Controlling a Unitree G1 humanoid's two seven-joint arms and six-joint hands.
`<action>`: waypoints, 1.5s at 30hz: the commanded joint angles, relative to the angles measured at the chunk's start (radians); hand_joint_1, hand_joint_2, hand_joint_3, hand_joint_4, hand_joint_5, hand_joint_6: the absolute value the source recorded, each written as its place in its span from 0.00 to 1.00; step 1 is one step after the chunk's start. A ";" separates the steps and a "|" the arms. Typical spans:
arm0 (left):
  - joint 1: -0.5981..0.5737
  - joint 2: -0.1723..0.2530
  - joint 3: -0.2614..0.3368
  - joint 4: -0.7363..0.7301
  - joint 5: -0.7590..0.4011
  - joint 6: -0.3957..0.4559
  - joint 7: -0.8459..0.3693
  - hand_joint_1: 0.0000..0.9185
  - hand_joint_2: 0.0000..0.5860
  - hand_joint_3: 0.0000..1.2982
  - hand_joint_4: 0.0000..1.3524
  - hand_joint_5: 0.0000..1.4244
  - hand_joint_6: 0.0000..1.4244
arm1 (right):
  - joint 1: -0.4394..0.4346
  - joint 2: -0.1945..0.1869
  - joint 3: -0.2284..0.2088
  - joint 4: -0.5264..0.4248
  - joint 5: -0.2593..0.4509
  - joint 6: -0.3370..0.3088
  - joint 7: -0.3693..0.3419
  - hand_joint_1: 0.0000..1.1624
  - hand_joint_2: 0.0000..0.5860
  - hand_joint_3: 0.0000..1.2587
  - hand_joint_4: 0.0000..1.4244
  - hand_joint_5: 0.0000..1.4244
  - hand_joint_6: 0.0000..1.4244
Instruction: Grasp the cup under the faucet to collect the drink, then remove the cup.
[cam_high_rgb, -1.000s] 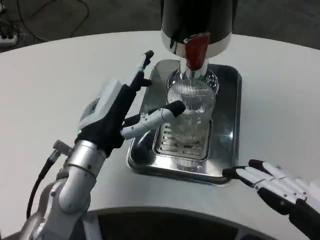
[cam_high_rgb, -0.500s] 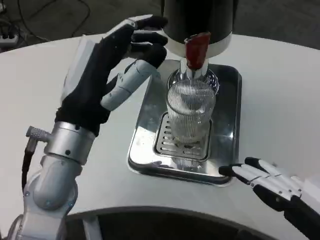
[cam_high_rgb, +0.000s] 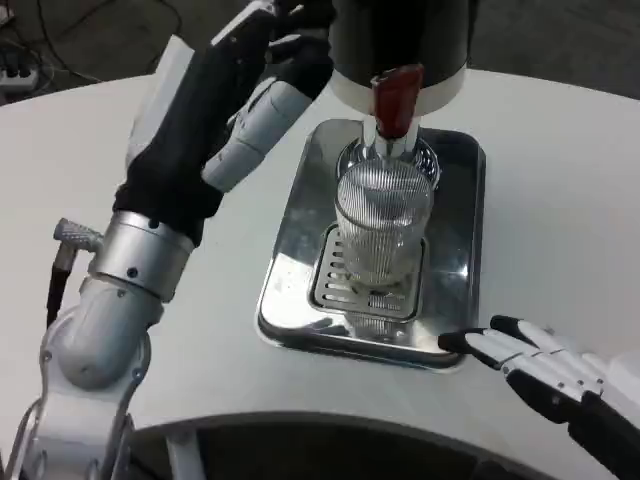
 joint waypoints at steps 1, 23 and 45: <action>-0.036 -0.020 -0.031 0.028 -0.016 -0.015 -0.033 0.03 0.12 0.19 0.18 0.21 0.18 | 0.012 0.008 0.001 -0.001 0.000 -0.004 -0.009 0.31 0.76 0.08 0.05 0.00 0.00; -0.100 -0.040 -0.089 0.124 -0.032 -0.020 -0.149 0.05 0.13 0.17 0.17 0.20 0.16 | 0.031 0.010 -0.002 -0.004 0.006 -0.013 -0.019 0.31 0.76 0.08 0.05 0.00 0.00; -0.112 0.121 -0.134 0.121 0.093 -0.142 -0.245 0.00 0.14 0.15 0.14 0.16 0.13 | 0.012 0.008 0.015 -0.007 0.003 -0.001 -0.021 0.31 0.76 0.08 0.05 0.00 0.00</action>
